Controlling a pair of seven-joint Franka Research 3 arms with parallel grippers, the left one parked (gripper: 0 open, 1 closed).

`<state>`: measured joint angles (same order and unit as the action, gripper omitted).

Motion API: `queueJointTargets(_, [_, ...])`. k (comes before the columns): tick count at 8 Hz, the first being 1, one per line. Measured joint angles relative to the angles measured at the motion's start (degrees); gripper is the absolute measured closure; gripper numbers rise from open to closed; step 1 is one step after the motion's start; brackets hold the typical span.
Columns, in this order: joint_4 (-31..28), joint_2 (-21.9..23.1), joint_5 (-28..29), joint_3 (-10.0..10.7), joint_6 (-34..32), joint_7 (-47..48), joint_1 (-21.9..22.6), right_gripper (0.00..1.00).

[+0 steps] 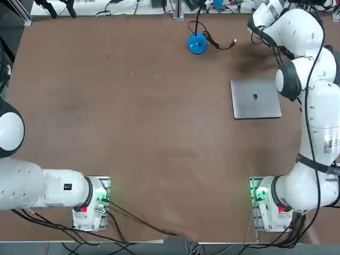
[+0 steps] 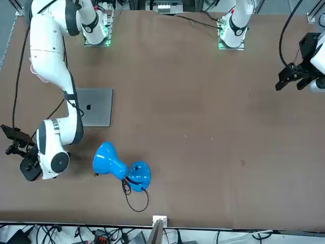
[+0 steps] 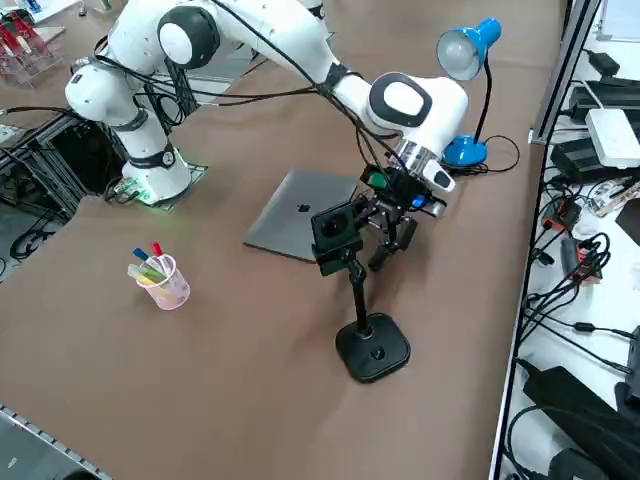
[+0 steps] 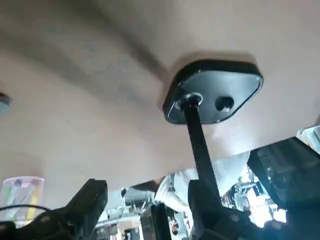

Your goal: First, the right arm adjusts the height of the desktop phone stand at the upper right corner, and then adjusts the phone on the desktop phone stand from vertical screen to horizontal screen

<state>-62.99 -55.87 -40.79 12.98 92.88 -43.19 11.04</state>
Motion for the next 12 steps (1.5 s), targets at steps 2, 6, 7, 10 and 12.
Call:
queueJointTargets(2, [0.0, -0.14, -1.73, 0.0, -2.9, -0.35, 0.09, 0.06])
queueJointTargets(6, [-0.07, -1.09, -5.61, 0.01, -3.88, -0.69, 0.19, 0.11])
queueJointTargets(7, [-0.07, -1.38, -6.52, 0.04, -4.05, -0.69, 0.19, 0.14])
queueJointTargets(10, [-0.07, -1.54, -6.74, 0.08, -4.93, -0.69, 0.22, 0.33])
queueJointTargets(12, [-0.06, -1.56, -6.87, 0.08, -5.03, -0.69, 0.22, 0.5])
